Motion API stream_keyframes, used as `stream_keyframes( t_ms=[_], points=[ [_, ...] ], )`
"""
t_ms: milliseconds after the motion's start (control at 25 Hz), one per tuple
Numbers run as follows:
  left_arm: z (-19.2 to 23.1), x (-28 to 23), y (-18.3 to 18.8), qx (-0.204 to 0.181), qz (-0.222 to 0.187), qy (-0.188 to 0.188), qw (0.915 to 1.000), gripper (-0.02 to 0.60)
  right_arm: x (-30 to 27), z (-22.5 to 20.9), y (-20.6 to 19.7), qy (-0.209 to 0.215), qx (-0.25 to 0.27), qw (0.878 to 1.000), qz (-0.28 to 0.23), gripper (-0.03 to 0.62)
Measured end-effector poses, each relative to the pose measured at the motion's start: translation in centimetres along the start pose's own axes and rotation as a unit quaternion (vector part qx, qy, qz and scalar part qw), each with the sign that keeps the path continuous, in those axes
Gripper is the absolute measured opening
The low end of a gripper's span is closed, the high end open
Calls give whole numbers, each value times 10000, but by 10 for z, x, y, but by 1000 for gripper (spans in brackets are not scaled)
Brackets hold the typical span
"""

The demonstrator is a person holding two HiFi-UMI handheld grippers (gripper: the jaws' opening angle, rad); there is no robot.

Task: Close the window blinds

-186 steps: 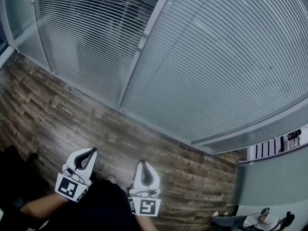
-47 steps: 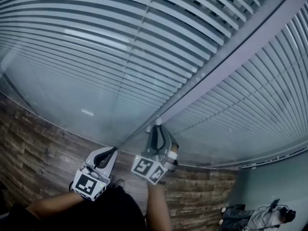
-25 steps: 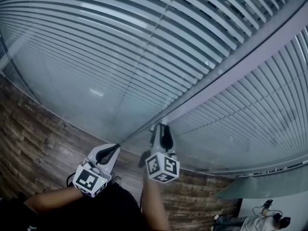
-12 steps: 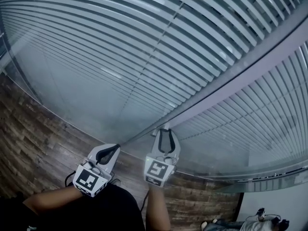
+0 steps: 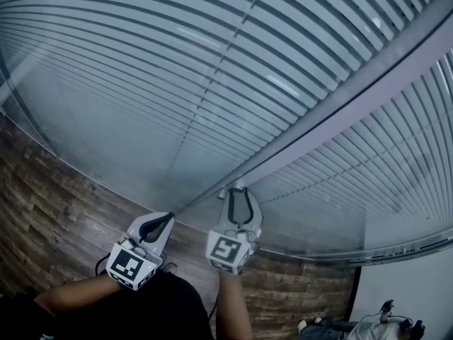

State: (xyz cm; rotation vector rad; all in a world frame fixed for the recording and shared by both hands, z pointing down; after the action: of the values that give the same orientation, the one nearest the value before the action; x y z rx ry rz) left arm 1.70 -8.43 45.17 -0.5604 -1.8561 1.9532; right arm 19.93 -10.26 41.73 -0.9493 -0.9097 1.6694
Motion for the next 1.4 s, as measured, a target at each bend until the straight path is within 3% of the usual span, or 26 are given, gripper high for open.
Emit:
stream_keyframes(
  t_ms=[40, 80, 120, 160, 240, 560, 680, 760, 960, 1080, 1200, 1400],
  points=[
    [0, 0, -1, 11, -3, -11, 10000, 2, 1, -4, -4, 204, -1079, 9939, -119, 163],
    [1, -1, -1, 32, 0, -15, 10000, 2, 1, -9, -8, 395, -2114, 9764, -207, 189],
    [1, -2, -2, 63, 15, -10, 10000, 2, 1, -12, -14, 529, -2898, 9553, -261, 193],
    [2, -2, -2, 97, 35, 3, 9999, 2, 1, -14, -18, 590, -3354, 9398, -294, 190],
    [3, -3, -3, 144, 62, 47, 9999, 2, 0, -13, -20, 570, -3561, 9321, -338, 189],
    [6, 2, -2, 199, 127, 180, 9996, 2, 2, -14, -6, 96, -3591, 9322, -449, 147],
    [7, 3, -3, 224, 118, 213, 9995, 2, 2, -16, -7, 2, -3452, 9376, -412, 130],
    [8, 4, -4, 235, 105, 238, 9994, 2, 2, -15, -8, 12, -3160, 9479, -410, 127],
    [7, 5, -5, 226, 114, 211, 9995, 2, 2, -12, -6, -14, -1880, 9820, -184, 129],
    [4, 5, -4, 203, 109, 181, 9996, 2, 3, -8, -2, -93, -833, 9965, 3, 127],
    [4, 7, -4, 202, 107, 151, 9996, 2, 4, -4, 0, -200, 79, 9997, 115, 127],
    [4, 7, -4, 222, 107, 130, 9996, 2, 4, -2, 0, -263, 608, 9976, 197, 127]
  ],
)
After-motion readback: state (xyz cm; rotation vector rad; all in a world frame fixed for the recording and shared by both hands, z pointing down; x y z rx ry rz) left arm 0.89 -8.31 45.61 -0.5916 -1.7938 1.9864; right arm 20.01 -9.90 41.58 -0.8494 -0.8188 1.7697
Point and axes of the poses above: the fingertips, and each gripper's own axes: x backward along the fingers, z to its left, y out of its top, the point moved 4 cm from there along x, backward along the fingers, and after that the axes turned 8 degrees about -x, right-handed, at the moved point
